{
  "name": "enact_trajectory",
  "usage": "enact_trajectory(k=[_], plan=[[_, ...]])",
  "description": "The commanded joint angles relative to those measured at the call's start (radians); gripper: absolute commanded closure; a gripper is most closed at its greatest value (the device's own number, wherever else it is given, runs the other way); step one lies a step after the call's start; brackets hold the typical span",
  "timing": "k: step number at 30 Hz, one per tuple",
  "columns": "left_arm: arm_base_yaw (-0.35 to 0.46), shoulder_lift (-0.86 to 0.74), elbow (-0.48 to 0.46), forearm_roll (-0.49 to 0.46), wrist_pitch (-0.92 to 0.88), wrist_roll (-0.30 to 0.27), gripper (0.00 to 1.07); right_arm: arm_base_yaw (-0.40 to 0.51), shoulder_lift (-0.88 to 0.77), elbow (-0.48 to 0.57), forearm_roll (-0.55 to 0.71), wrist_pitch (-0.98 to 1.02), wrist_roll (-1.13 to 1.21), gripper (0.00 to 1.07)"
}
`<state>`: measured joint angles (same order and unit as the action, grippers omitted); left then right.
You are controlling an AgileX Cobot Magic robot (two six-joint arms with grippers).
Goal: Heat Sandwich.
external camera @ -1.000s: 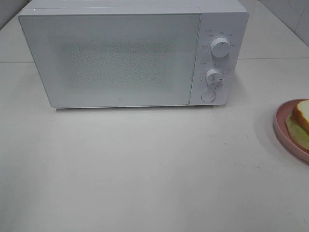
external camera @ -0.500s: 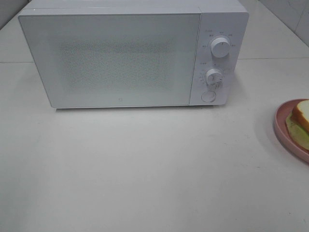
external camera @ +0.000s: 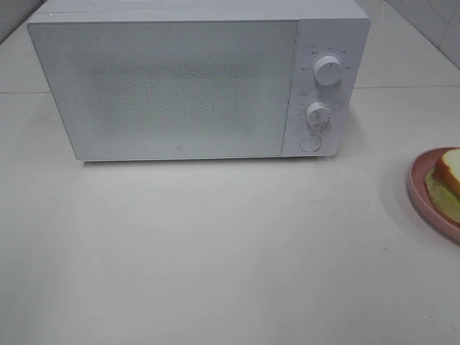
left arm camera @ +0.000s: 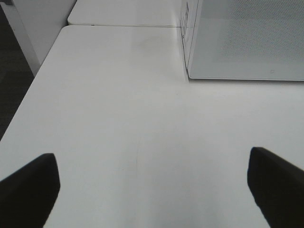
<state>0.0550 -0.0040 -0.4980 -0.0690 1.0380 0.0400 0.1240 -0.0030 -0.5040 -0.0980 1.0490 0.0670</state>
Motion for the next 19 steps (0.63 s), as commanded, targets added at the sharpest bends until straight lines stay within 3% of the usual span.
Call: enact_trajectory(k=[1, 19], plan=[[0.002, -0.026, 0.003, 0.0, -0.002, -0.001, 0.05, -0.009, -0.025, 0.0, -0.001, -0.009, -0.007, 0.31], [0.002, -0.026, 0.003, 0.0, -0.002, -0.001, 0.05, -0.009, -0.025, 0.0, -0.001, -0.009, -0.007, 0.31]])
